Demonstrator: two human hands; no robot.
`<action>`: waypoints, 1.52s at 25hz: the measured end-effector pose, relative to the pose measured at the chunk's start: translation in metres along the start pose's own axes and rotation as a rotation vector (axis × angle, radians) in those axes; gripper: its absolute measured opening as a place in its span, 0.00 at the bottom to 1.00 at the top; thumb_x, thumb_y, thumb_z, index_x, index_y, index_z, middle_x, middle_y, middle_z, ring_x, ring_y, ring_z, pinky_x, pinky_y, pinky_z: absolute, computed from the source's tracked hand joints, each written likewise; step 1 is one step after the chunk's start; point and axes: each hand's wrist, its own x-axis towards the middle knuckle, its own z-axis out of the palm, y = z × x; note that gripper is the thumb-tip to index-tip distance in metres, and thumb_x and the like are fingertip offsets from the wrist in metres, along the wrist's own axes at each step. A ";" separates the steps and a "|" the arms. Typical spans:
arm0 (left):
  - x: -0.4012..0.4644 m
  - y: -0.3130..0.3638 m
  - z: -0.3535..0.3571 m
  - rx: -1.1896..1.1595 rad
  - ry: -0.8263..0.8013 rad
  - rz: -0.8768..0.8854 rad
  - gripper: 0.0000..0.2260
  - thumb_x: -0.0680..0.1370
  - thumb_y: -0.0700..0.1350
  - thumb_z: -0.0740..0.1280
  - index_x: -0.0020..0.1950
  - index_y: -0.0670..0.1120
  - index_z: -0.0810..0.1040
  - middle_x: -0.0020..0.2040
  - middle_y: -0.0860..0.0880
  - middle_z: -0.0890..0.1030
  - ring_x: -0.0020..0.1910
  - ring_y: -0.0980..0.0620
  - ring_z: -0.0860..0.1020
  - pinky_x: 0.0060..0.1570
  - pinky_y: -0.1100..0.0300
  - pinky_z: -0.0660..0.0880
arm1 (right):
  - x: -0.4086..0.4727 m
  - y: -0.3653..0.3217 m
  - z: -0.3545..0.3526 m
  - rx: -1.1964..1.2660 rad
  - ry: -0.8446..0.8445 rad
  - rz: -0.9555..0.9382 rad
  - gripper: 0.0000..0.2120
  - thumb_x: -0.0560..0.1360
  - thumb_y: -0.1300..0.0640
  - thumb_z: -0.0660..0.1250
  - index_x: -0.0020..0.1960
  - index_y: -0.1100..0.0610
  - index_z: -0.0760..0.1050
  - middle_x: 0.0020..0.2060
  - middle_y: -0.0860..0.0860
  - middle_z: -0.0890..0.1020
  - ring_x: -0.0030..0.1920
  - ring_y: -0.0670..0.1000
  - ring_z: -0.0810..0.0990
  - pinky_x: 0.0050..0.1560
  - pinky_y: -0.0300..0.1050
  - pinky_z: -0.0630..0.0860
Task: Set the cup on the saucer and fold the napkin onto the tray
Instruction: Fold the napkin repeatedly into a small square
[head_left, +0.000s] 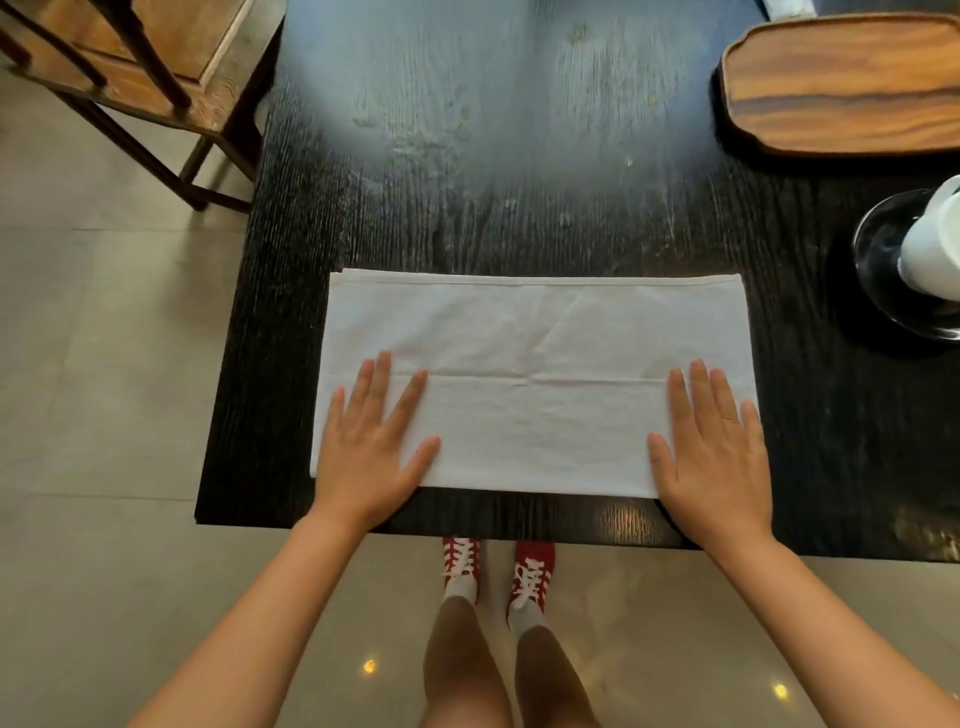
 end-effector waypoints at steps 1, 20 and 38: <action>-0.001 -0.010 -0.001 0.008 -0.017 -0.010 0.31 0.75 0.64 0.48 0.75 0.59 0.41 0.78 0.47 0.41 0.76 0.50 0.40 0.73 0.53 0.38 | 0.000 0.000 0.000 0.004 0.003 -0.002 0.31 0.76 0.43 0.40 0.75 0.55 0.41 0.75 0.52 0.45 0.75 0.51 0.43 0.74 0.54 0.45; -0.004 0.195 0.014 -0.099 -0.015 0.166 0.30 0.77 0.62 0.49 0.76 0.57 0.42 0.77 0.49 0.39 0.76 0.46 0.40 0.69 0.37 0.35 | -0.043 0.030 -0.042 0.720 0.050 0.665 0.17 0.73 0.57 0.67 0.61 0.58 0.72 0.40 0.50 0.79 0.42 0.51 0.77 0.41 0.43 0.68; 0.000 0.190 -0.008 -0.419 -0.165 0.112 0.29 0.76 0.63 0.46 0.74 0.61 0.38 0.77 0.53 0.38 0.75 0.55 0.34 0.70 0.47 0.29 | -0.044 0.015 -0.067 1.289 0.138 0.726 0.05 0.73 0.61 0.67 0.45 0.53 0.79 0.40 0.51 0.82 0.40 0.48 0.80 0.37 0.38 0.76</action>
